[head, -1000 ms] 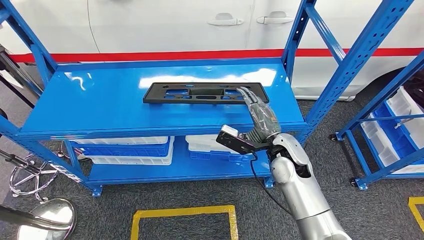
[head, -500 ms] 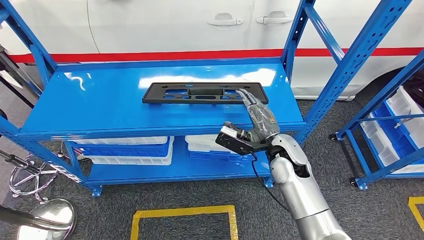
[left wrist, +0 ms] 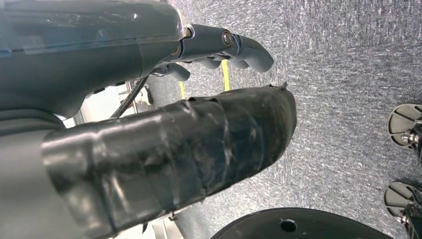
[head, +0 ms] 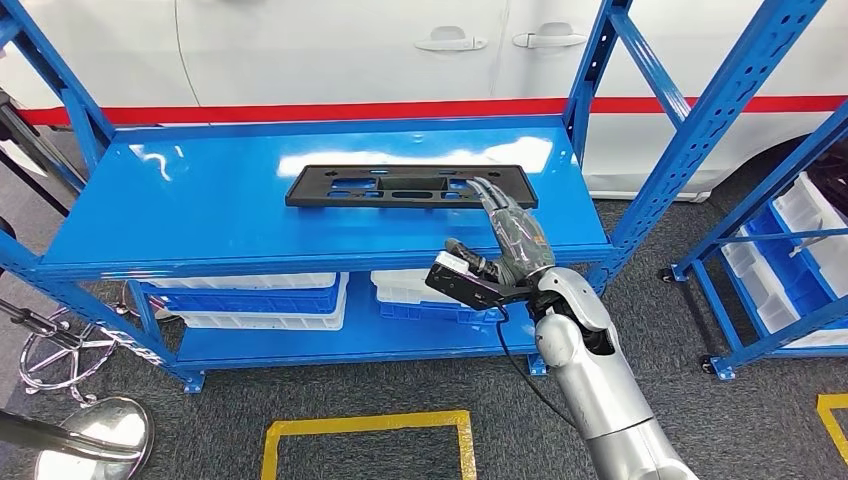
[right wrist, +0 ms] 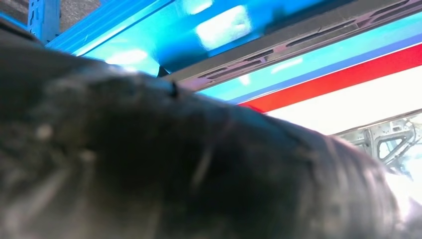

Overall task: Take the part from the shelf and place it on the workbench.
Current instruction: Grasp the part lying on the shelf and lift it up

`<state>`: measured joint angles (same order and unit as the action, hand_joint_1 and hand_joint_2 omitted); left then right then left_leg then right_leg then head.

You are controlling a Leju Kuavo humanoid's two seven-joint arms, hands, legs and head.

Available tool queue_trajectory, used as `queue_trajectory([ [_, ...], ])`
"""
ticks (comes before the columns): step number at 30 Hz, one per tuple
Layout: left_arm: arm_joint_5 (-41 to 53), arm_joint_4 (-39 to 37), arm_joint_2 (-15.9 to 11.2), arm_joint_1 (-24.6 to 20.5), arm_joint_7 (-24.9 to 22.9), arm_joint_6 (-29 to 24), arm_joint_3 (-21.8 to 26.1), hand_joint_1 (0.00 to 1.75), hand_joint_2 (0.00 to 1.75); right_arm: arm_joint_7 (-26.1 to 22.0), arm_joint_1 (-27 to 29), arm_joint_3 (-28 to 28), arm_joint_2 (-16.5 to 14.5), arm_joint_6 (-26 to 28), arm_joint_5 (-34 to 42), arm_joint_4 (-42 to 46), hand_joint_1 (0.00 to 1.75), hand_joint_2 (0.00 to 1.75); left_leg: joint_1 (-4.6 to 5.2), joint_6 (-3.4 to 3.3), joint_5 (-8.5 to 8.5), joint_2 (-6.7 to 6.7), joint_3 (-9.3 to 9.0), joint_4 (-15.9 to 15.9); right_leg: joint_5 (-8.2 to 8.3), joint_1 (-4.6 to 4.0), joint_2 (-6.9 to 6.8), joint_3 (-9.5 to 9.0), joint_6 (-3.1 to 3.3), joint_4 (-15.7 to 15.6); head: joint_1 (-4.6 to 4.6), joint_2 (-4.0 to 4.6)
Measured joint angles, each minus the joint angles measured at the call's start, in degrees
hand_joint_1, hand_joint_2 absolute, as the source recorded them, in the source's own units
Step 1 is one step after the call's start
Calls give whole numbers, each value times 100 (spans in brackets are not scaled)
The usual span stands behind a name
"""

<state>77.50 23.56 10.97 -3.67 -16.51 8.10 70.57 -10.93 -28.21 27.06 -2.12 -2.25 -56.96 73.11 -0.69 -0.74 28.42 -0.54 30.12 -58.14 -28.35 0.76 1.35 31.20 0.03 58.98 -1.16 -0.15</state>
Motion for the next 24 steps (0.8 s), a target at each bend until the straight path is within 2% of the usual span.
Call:
queue_trajectory([
  [11, 10, 10, 4, 1, 21, 134, 85, 0, 0, -200, -70, 50, 0, -148, 179, -18, 0, 0, 3, -1, 1, 0, 0, -5, 2, 0, 0, 0, -2, -4, 0, 0],
  [15, 39, 36, 3, -1, 37, 163, 99, 0, 0, -306, -123, 80, 3, -152, 287, -42, 0, 0, 25, -46, -7, 3, 13, -11, 31, 40, 4, -4, -43, -51, -2, 0],
  [17, 48, 46, 15, -4, 42, 177, 101, 0, 0, -340, -152, 91, 13, -149, 326, -51, 0, 0, -16, -95, -70, 26, -47, 118, -16, 23, -19, 21, -62, 16, 0, 0],
  [19, 50, 50, 27, -5, 44, 184, 102, 0, 0, -355, -181, 99, 28, -147, 353, -58, 0, 0, -55, -143, -132, 57, -108, 243, -256, 10, -62, 265, -82, 486, 1, 0],
  [21, 50, 55, 32, -2, 44, 185, 104, 0, 0, -358, -189, 117, 45, -148, 366, -72, 0, 0, -57, -151, -133, 71, -116, 269, -546, 30, -79, 705, -111, 1250, 1, 0],
  [22, 50, 57, 33, 0, 45, 185, 107, 0, 0, -358, -183, 127, 55, -149, 367, -84, 0, 0, -64, -142, -122, 73, -122, 267, -574, 53, -84, 881, -127, 1511, 1, 0],
  [23, 50, 58, 35, 2, 45, 186, 108, 0, 0, -357, -177, 136, 65, -149, 367, -96, 0, 0, -76, -124, -104, 71, -137, 262, -486, 77, -92, 960, -143, 1567, 2, 0],
  [24, 50, 58, 36, 5, 46, 186, 109, 0, 0, -357, -175, 141, 74, -149, 367, -106, 0, 0, -95, -93, -75, 67, -162, 251, -287, 102, -103, 934, -162, 1406, 2, 0],
])
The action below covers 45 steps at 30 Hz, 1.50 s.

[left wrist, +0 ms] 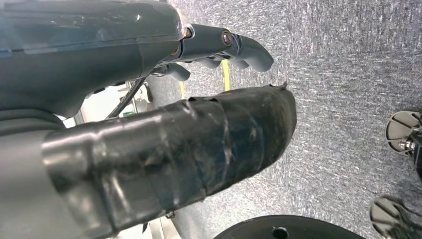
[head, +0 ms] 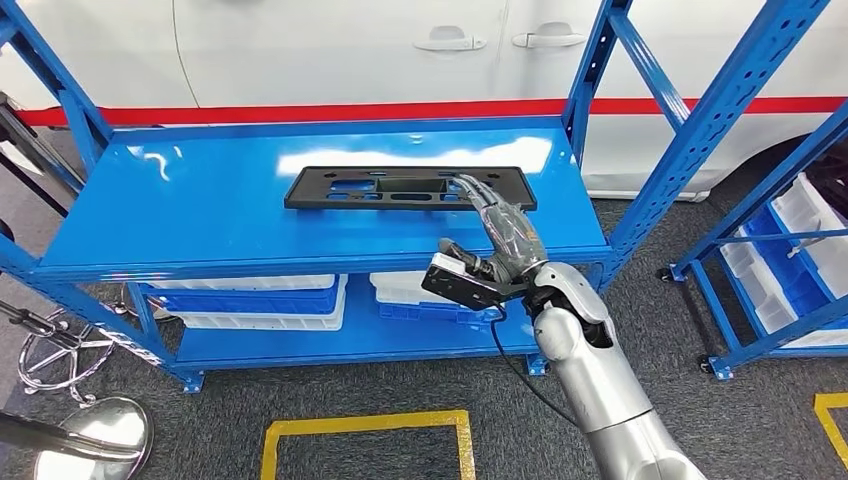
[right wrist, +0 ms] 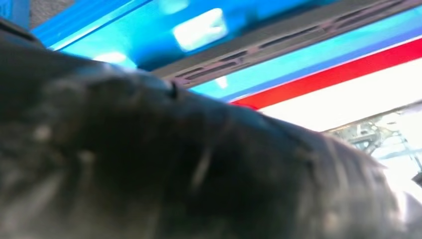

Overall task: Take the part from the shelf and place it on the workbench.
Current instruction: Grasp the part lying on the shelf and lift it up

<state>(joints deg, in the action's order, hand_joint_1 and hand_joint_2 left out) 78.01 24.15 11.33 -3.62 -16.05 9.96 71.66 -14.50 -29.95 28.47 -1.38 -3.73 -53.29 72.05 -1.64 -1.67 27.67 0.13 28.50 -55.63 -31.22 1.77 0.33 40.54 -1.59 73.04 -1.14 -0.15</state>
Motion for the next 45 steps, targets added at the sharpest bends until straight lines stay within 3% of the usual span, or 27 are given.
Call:
queue_trajectory([
  [2, 0, 3, -1, 8, 2, 1, 3, 0, 0, -1, -5, 2, 16, 1, 1, -12, 0, 0, -34, 99, 90, -9, -41, -50, 466, 35, -36, -272, -44, -711, 2, 0],
  [3, 1, 9, -3, 7, 4, 1, 7, 0, 0, -1, -13, 7, 20, 1, 1, -16, 0, 0, -33, 155, 137, -11, -38, -96, 579, 36, -46, -399, -41, -1021, 2, 0],
  [5, 5, 21, -4, -3, 9, 2, 15, 0, 0, -2, -11, 28, 29, 0, 2, -33, 0, 0, -13, 236, 184, -11, 2, -156, 566, 17, -48, -474, 26, -1235, -4, 0],
  [7, 9, 26, -1, -16, 13, 4, 19, 0, 0, -3, 0, 48, 36, 0, 2, -46, 0, 0, -19, 275, 203, -5, 17, -175, 534, 9, -35, -458, 135, -1233, -12, 0],
  [9, 9, 28, 1, -20, 14, 5, 21, 0, 0, -4, -7, 56, 41, 2, 2, -49, 0, 0, -31, 295, 337, 0, 105, -398, 506, 7, -28, -497, 223, -1244, -13, 0],
  [10, 9, 29, 3, -24, 14, 7, 22, 0, 0, -5, -13, 61, 40, 3, 2, -48, 0, 0, -31, 299, 470, 0, 242, -676, 490, 1, -29, -526, 263, -1255, -14, 0],
  [12, 9, 29, 7, -23, 14, 9, 25, 0, 0, -5, -16, 77, 40, 2, 2, -52, 0, 0, -15, 286, 764, -1, 717, -1506, 455, -44, -30, -558, 319, -1258, -15, 0],
  [13, 9, 29, 8, -23, 14, 9, 26, 0, 0, -5, -12, 85, 40, 1, 2, -55, 0, 0, -2, 269, 829, -1, 944, -1846, 441, -74, -28, -572, 342, -1258, -15, 0],
  [14, 9, 29, 8, -20, 14, 9, 27, 0, 0, -5, -9, 91, 40, 1, 2, -56, 0, 0, 15, 241, 784, -1, 1089, -2005, 426, -105, -21, -592, 362, -1258, -15, 0],
  [15, 9, 30, 8, -14, 14, 9, 28, 0, 0, -5, -9, 94, 40, 1, 2, -56, 0, 0, 37, 197, 610, -3, 1106, -1910, 411, -133, -10, -620, 378, -1258, -15, 0],
  [18, 9, 39, -6, 7, 14, 9, 32, 0, 0, -5, -17, 96, 39, 2, 2, -57, 0, 0, 137, -13, -80, -17, 749, -879, 358, -187, 18, -712, 395, -1263, -4, 0],
  [20, 10, 50, -14, -1, 16, 9, 37, 0, 0, -4, -22, 99, 40, 1, 2, -60, 0, 0, 197, -100, -179, -23, 587, -465, 352, -178, 19, -700, 360, -1269, 5, 0],
  [24, 13, 54, 5, -13, 18, 9, 38, 0, 0, -1, -34, 102, 41, 2, 15, -56, 0, 0, 160, -97, -198, -16, 458, -197, 294, -186, 7, -649, 234, -1201, 11, 0],
  [26, 15, 55, 14, -4, 18, 4, 38, 0, 0, 8, -45, 102, 43, -4, 32, -60, 0, 87, 135, -105, -220, -1, 390, -127, 58, -165, 0, -419, 169, -720, 19, 0],
  [28, 17, 55, 15, -4, 19, -2, 38, 0, 0, 32, -27, 104, 44, -20, 39, -79, 0, 175, 134, -112, -201, 0, 381, -143, -161, -125, -3, -44, 123, -59, 24, 0],
  [29, 20, 55, 15, -5, 20, -2, 38, 0, 0, 47, -11, 107, 44, -26, 33, -90, 0, 175, 133, -109, -184, -3, 377, -158, -146, -107, -5, 72, 107, 96, 23, 0],
  [30, 23, 55, 17, -5, 20, -2, 38, 0, 0, 61, 0, 113, 44, -28, 22, -98, 0, 175, 131, -100, -162, -6, 369, -176, -27, -92, -8, 89, 97, 50, 25, 0],
  [32, 32, 55, 24, -4, 21, -2, 38, 0, 0, 84, 1, 134, 44, -25, -9, -102, 0, 175, 123, -67, -103, -10, 347, -228, 371, -74, -24, -162, 97, -572, 24, 0],
  [34, 46, 55, 30, -8, 26, -2, 38, 0, 0, 109, -2, 178, 43, -21, -54, -101, 0, 175, 135, -12, -50, -11, 355, -280, 555, -95, -31, -418, 137, -1125, 24, 0],
  [39, 72, 55, 30, -19, 33, -2, 38, 0, 0, 161, 5, 319, 34, 16, -200, -97, 0, 175, 125, 137, 51, -4, 394, -376, 550, -112, -11, -509, 314, -1301, 20, 0],
  [41, 86, 55, 29, -20, 35, -2, 38, 0, 0, 183, -4, 381, 25, 45, -267, -97, 0, 175, 108, 190, 323, -6, 626, -868, 554, -98, -23, -547, 377, -1344, 18, 0],
  [43, 107, 55, 28, -17, 39, -2, 38, 0, 0, 201, -7, 446, 18, 75, -343, -104, 0, 175, 100, 224, 618, -7, 1023, -1611, 544, -104, -30, -554, 408, -1348, 17, 0],
  [44, 117, 55, 27, -13, 41, -2, 38, 0, 0, 210, -5, 481, 14, 97, -395, -110, 0, 175, 97, 233, 649, -6, 1163, -1837, 538, -107, -29, -558, 412, -1346, 16, 0],
  [45, 125, 55, 27, -9, 43, -2, 39, 0, 0, 222, -4, 516, 9, 130, -457, -116, 0, 175, 96, 234, 565, -6, 1204, -1853, 531, -107, -25, -565, 411, -1343, 16, 0],
])
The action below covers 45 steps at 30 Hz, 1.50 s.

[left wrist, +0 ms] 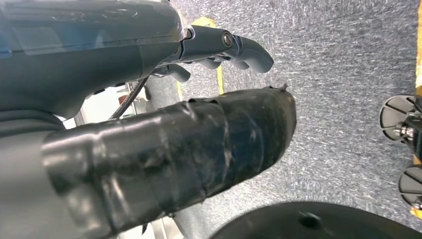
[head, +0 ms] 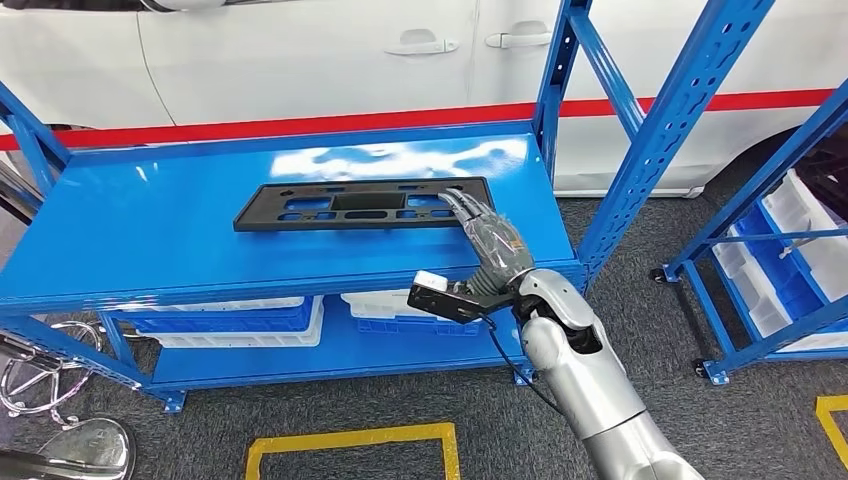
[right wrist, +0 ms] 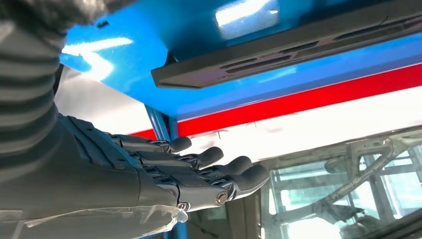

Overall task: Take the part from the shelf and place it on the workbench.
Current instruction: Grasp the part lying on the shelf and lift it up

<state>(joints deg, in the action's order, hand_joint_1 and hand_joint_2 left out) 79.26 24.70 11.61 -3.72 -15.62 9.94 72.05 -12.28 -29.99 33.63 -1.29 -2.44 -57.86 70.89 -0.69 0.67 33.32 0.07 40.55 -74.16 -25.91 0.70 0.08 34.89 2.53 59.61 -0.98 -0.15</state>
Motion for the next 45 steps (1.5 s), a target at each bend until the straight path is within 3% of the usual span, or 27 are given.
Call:
queue_trajectory([
  [1, 5, 0, 0, 3, 2, 0, 1, 0, 0, 11, 0, 33, -7, 42, -71, -4, 0, 175, -1, -6, -187, 0, -71, 210, -11, 1, 7, -13, -6, 6, -1, 0],
  [3, 22, 0, -1, 7, 3, 0, 4, 0, 0, 33, -5, 98, -27, 143, -223, -5, 0, 175, 2, -35, -600, -2, -400, 970, -45, -5, 18, -41, -38, 26, 0, 0],
  [5, 43, 0, 0, 1, 4, -1, 8, 0, 0, 64, -13, 165, -47, 248, -398, -3, 0, 175, 10, -68, -759, -13, -622, 1467, -76, -32, 23, -42, -75, 54, 2, 0],
  [6, 56, 0, 6, -2, 5, -1, 10, 0, 0, 101, -16, 212, -54, 325, -533, -2, 0, 175, 14, -74, -748, -22, -649, 1532, -79, -48, 24, -37, -64, 60, 3, 0],
  [9, 108, 0, 21, -7, 9, 2, 10, 0, 0, 310, -25, 401, -69, 684, -1191, 9, 0, 175, 24, -73, -766, -37, -656, 1563, -71, -54, 13, -49, -14, 39, 4, 0],
  [13, 199, 26, 25, 4, 37, 52, 10, 0, 0, 518, -48, 648, -109, 989, -1885, 3, 0, 175, 45, -108, -758, -40, -657, 1563, -58, -41, 10, -69, -42, 2, 4, 0],
  [21, 262, 143, 80, 4, 57, 144, 8, 0, 0, 500, -126, 690, -309, 940, -1811, -193, 0, 175, 58, -144, -750, -39, -656, 1556, -47, -27, 10, -74, -130, -19, 4, 0],
  [26, 290, 172, 81, 7, 56, 144, 8, 0, 0, 492, -137, 670, -338, 931, -1807, -270, 0, 175, 58, -144, -750, -39, -657, 1555, -49, -33, 10, -72, -141, -19, 4, 0],
  [30, 304, 177, 82, 7, 60, 144, 8, 0, 0, 394, -147, 642, -354, 776, -1679, -322, 0, 0, 54, -144, -750, -39, -657, 1555, -49, -40, 10, -71, -141, -17, 4, 0],
  [37, 321, 177, 73, 5, 260, 98, 8, 0, 0, -122, -292, 440, -363, 358, -673, -550, 0, 0, 52, -142, -751, -38, -658, 1555, -50, -49, 10, -66, -141, -10, 4, 0],
  [45, 340, 177, 60, 6, 284, 78, 10, 0, 0, -181, -403, 340, -356, 344, -558, -735, 0, 0, 55, -145, -749, -38, -657, 1550, -48, -40, 12, -66, -144, -12, 4, 0],
])
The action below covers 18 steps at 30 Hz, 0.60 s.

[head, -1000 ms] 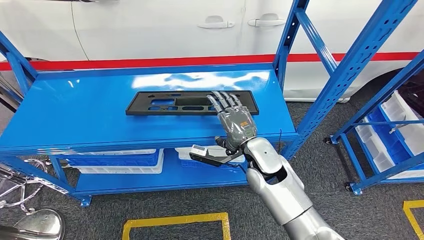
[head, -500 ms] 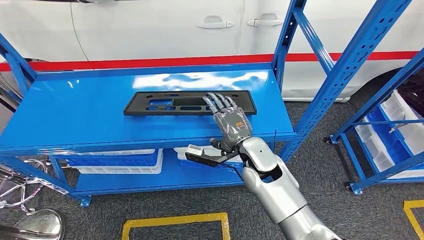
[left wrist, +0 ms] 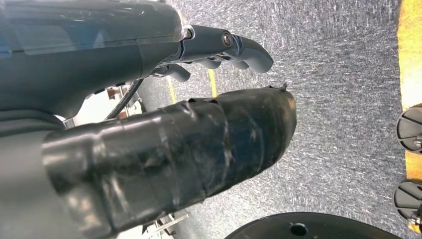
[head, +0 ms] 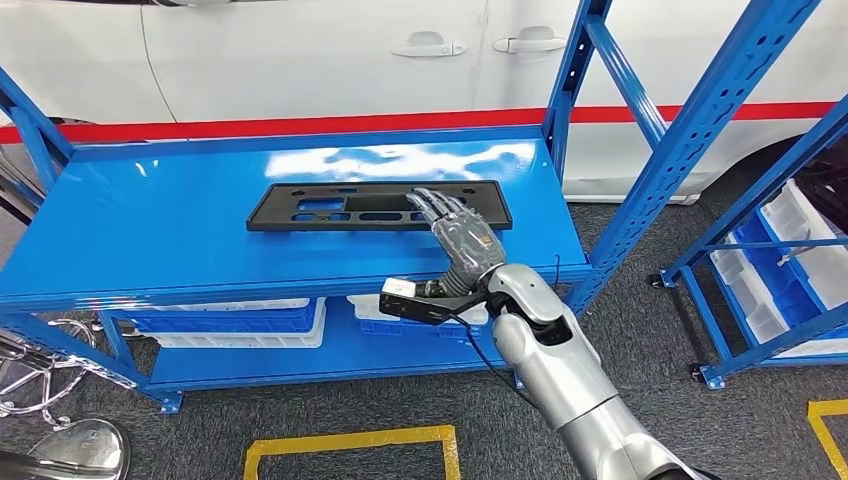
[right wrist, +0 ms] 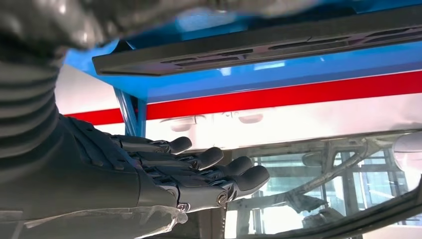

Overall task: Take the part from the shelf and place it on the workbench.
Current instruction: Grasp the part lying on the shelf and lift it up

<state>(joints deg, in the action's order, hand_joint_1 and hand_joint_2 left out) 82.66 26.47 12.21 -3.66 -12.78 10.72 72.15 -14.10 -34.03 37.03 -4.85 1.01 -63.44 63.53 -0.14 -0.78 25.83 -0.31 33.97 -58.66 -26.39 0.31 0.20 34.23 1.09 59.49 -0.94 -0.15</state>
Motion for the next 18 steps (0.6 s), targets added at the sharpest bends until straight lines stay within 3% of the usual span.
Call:
queue_trajectory([
  [6, 0, 3, -7, 1, 6, 42, 27, 0, 0, -2, -16, -35, 1, -16, 100, -61, 0, 0, 27, -48, 16, -2, 11, -26, 9, 49, -1, -6, -53, -16, 0, 0],
  [9, 1, 7, -6, 2, 6, 70, 55, 0, 0, -4, -39, -40, 6, -14, 116, -71, 0, 0, -8, -133, -41, -10, -40, 83, -50, 46, -16, -7, -106, 38, 2, 0],
  [11, 4, 9, -4, 1, 6, 87, 67, 0, 0, -8, -60, -44, 18, -12, 122, -83, 0, 0, -39, -178, -82, -27, -81, 154, -316, 50, -15, 164, -131, 448, 4, 0],
  [13, 8, 11, -3, 5, 9, 107, 73, 0, 0, -11, -62, -44, 38, -14, 124, -109, 0, 0, -41, -189, -85, -74, -80, 158, -669, 59, -14, 516, -153, 1191, 4, 0],
  [14, 9, 11, -3, 10, 11, 115, 74, 0, 0, -11, -55, -44, 50, -14, 125, -127, 0, 0, -43, -187, -83, -110, -80, 155, -734, 69, -15, 640, -164, 1442, 4, 0],
  [15, 10, 12, -3, 14, 13, 122, 75, 0, 0, -11, -49, -44, 62, -14, 125, -144, 0, 0, -46, -179, -79, -153, -82, 147, -695, 83, -14, 683, -171, 1519, 4, 0],
  [16, 11, 13, 0, 17, 15, 127, 76, 0, 0, -11, -49, -44, 69, -14, 126, -155, 0, 0, -52, -165, -70, -199, -85, 132, -531, 98, -9, 595, -175, 1329, 4, 0],
  [18, 14, 14, 5, 18, 16, 135, 76, 0, 0, -11, -64, -44, 80, -13, 128, -165, 0, 0, -65, -108, -34, -290, -78, 76, -164, 135, 92, 234, -173, 590, 4, 0],
])
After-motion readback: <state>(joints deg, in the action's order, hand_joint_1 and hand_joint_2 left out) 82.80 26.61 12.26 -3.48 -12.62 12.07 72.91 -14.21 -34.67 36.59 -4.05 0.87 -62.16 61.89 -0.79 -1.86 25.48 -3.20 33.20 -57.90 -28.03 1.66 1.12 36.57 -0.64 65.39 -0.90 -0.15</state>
